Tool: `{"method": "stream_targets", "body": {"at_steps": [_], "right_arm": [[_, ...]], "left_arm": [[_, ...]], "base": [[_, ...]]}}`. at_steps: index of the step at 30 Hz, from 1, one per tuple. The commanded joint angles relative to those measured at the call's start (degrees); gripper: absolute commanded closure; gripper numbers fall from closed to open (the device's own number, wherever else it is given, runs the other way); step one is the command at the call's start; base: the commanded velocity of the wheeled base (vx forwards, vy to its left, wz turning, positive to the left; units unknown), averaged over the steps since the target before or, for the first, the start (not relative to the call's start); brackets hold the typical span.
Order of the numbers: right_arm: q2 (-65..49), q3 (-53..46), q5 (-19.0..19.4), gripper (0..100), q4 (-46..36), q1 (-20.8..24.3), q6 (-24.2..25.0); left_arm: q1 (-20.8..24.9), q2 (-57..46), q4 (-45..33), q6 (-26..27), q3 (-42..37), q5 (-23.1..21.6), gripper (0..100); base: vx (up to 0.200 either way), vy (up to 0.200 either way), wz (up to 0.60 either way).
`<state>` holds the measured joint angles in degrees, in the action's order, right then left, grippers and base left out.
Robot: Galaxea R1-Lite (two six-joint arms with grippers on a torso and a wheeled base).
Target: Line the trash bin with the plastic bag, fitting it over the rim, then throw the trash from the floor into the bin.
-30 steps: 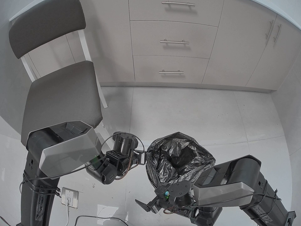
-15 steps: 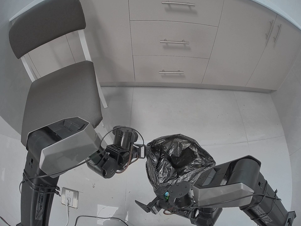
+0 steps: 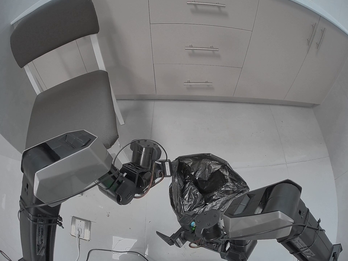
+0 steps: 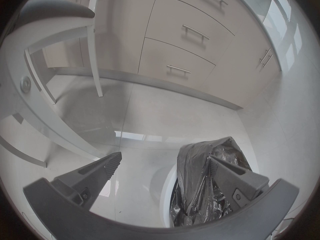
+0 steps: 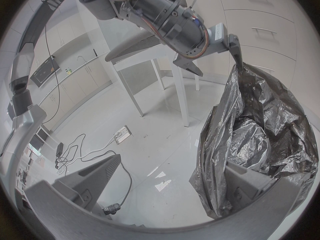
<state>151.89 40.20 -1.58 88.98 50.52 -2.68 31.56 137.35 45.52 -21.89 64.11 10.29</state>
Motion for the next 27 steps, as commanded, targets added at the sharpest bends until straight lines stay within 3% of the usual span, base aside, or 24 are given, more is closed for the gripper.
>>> {"method": "stream_targets", "body": {"at_steps": [1,27], "right_arm": [[0.0,0.0,0.0,0,1.0,0.0,0.0],[0.0,-0.1,0.0,0,1.0,0.0,0.0]], "left_arm": [[0.3,-1.2,0.0,0.0,0.2,0.9,0],[-2.6,5.2,0.0,3.2,2.0,1.8,0]], "base": [[0.0,0.0,0.0],[0.0,0.0,0.0]]}}
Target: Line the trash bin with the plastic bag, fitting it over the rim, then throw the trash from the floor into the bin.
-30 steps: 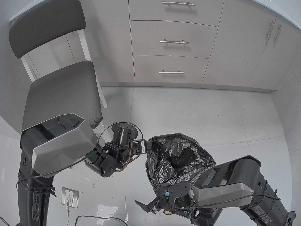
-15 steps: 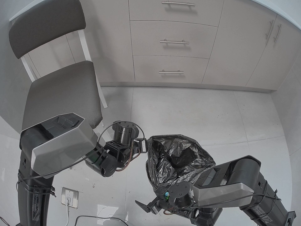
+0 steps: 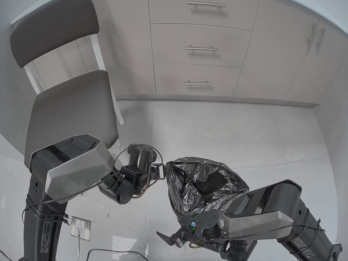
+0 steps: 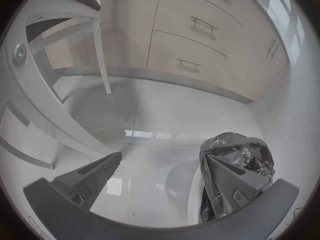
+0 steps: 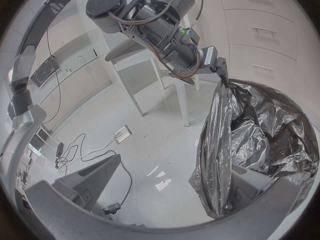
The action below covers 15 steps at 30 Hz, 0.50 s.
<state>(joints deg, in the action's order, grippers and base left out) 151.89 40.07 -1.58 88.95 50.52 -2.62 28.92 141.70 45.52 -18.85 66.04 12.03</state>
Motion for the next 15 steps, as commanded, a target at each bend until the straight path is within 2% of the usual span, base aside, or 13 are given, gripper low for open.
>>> {"method": "stream_targets", "body": {"at_steps": [1,15], "right_arm": [[0.0,0.0,0.0,0,1.0,0.0,0.0],[0.1,-1.0,0.0,0,1.0,1.0,-0.1]], "left_arm": [[0.0,0.9,0.0,0.5,0.1,0.0,0],[-0.1,3.5,-0.5,2.9,0.1,-0.3,0]], "base": [[0.0,0.0,0.0],[0.0,0.0,0.0]]}}
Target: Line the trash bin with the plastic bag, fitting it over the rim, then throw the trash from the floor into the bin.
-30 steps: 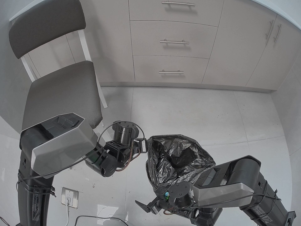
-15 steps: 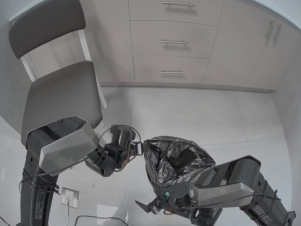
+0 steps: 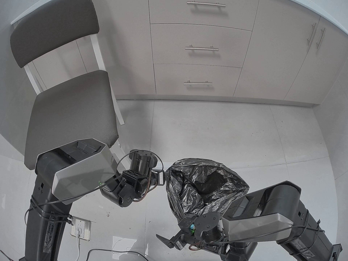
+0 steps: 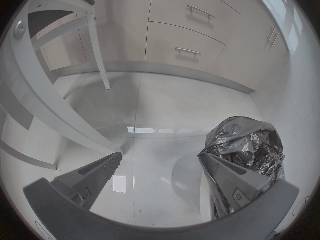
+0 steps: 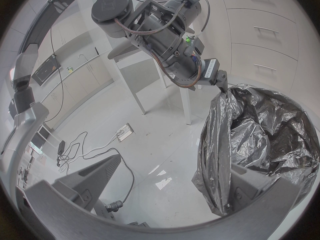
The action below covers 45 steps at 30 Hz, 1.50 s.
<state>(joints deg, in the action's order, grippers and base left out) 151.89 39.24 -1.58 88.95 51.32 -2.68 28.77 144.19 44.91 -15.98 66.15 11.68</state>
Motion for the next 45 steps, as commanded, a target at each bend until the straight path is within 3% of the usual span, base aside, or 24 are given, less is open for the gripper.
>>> {"method": "stream_targets", "body": {"at_steps": [1,25,28,35,45], "right_arm": [[0.1,-0.1,0.0,0,1.0,0.2,0.0],[-0.5,-2.0,-0.8,0,1.0,1.9,-0.5],[0.0,0.8,-6.1,0,1.0,1.9,-0.4],[-0.4,3.5,-10.7,0,1.0,1.0,-2.5],[-1.5,3.1,-10.7,0,1.0,2.5,-2.8]], "left_arm": [[0.1,1.1,0.1,0.0,-0.1,0.0,0],[0.8,1.7,0.0,0.0,-0.6,-0.3,0],[0.8,1.7,0.1,0.0,-0.7,-0.3,0],[0.8,1.7,0.4,-0.1,-0.8,-0.2,0],[1.0,1.7,0.5,-0.1,-0.8,-0.2,0]], "base": [[0.0,0.0,0.0],[0.0,0.0,0.0],[0.0,0.0,0.0],[0.0,0.0,0.0],[0.0,0.0,0.0]]}}
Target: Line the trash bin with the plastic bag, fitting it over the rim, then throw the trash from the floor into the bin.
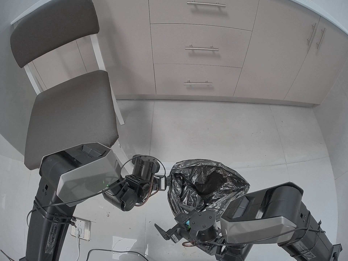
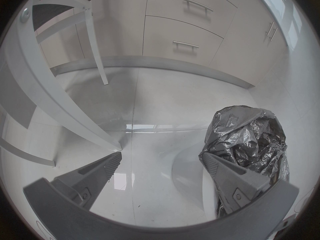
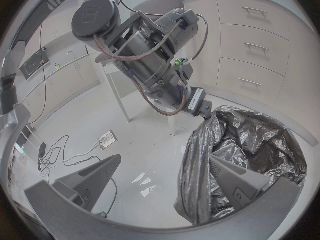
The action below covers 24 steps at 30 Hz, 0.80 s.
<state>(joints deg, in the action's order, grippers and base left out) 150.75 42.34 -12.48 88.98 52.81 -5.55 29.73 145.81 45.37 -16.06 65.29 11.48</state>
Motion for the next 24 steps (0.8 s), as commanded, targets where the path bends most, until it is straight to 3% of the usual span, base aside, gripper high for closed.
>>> {"method": "stream_targets", "body": {"at_steps": [1,15,24], "right_arm": [[-0.1,0.4,0.4,0,1.0,1.2,0.1],[2.8,2.2,3.1,0,1.0,2.6,0.3],[1.7,-2.5,4.8,0,1.0,4.4,3.3]], "left_arm": [[0.1,0.1,0.1,0.0,0.0,0.0,0],[0.1,0.1,0.2,0.0,-0.2,0.2,0],[0.1,0.1,0.2,-0.1,-0.2,0.3,0]], "base": [[0.0,0.0,0.0],[0.0,0.0,0.0],[0.0,0.0,0.0]]}}
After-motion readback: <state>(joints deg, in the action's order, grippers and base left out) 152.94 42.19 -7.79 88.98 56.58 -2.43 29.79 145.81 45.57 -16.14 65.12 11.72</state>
